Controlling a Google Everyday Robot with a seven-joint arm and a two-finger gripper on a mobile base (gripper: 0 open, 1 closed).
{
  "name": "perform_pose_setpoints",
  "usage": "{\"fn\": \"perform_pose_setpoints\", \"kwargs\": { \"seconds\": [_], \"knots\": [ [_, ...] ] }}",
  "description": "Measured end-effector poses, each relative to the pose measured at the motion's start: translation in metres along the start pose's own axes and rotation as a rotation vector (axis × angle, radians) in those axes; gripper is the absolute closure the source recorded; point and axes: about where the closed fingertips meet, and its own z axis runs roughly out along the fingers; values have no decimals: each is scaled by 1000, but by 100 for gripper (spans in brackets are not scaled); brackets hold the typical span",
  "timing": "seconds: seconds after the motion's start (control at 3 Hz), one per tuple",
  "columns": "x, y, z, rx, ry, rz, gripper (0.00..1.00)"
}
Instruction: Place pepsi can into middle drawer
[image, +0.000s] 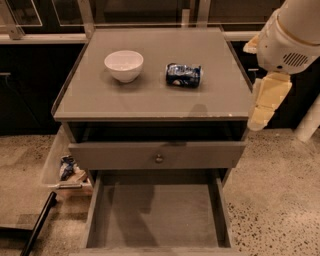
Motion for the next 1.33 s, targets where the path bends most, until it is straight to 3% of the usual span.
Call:
{"fn": "perform_pose_setpoints", "kwargs": {
  "seconds": [0.33,1.0,1.33],
  "knots": [
    [-5,-33,19,18,-22,-48,0],
    [-6,-40,22,30,-58,-41,0],
    [-6,-59,30,49,-133,-31,0]
  ]
}}
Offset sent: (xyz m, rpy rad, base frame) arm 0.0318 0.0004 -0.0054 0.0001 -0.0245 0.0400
